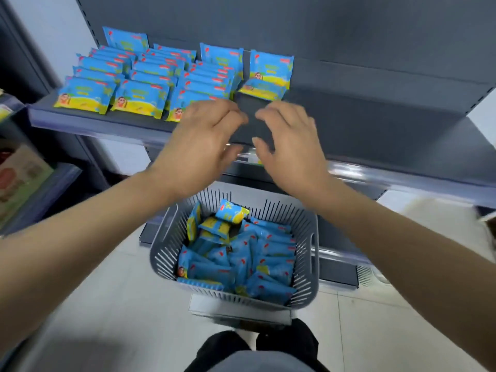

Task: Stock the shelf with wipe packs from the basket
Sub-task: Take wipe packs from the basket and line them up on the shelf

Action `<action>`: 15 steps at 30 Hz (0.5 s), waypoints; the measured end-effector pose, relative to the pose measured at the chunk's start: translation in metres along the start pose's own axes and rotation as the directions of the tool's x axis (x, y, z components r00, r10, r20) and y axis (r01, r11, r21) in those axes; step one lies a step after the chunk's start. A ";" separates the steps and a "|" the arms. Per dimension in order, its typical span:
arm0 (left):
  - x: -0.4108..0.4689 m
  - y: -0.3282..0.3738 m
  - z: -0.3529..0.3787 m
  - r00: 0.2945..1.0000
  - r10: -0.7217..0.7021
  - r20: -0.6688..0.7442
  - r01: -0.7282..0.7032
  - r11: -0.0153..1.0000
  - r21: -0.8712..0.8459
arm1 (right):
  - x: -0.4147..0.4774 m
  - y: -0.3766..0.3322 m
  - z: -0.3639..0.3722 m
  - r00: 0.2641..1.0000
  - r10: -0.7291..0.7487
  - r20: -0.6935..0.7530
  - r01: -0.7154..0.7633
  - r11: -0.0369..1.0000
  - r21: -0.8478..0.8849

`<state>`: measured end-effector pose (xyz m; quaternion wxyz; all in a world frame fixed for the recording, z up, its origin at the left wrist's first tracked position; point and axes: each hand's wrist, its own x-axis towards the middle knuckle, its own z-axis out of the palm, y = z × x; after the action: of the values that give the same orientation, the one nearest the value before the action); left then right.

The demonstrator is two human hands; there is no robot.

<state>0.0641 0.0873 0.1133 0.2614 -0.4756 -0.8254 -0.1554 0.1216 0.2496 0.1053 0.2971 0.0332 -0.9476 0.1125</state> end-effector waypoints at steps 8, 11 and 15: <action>-0.094 -0.016 0.094 0.751 -0.116 0.650 0.204 0.977 -0.061 | -0.097 0.021 0.102 0.732 0.057 0.679 -0.045 0.998 -0.035; -0.116 -0.025 0.112 0.705 -0.153 0.692 0.248 0.968 -0.039 | -0.112 0.028 0.124 0.664 0.080 0.743 -0.062 0.997 -0.052; -0.132 -0.035 0.132 0.654 -0.243 0.717 0.359 0.933 -0.012 | -0.120 0.039 0.147 0.605 0.124 0.787 -0.094 0.992 -0.084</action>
<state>0.0502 0.0438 -0.0707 -0.1401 -0.3732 -0.9147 -0.0659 0.1339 0.2528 -0.0880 -0.1576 0.0166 -0.9835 0.0879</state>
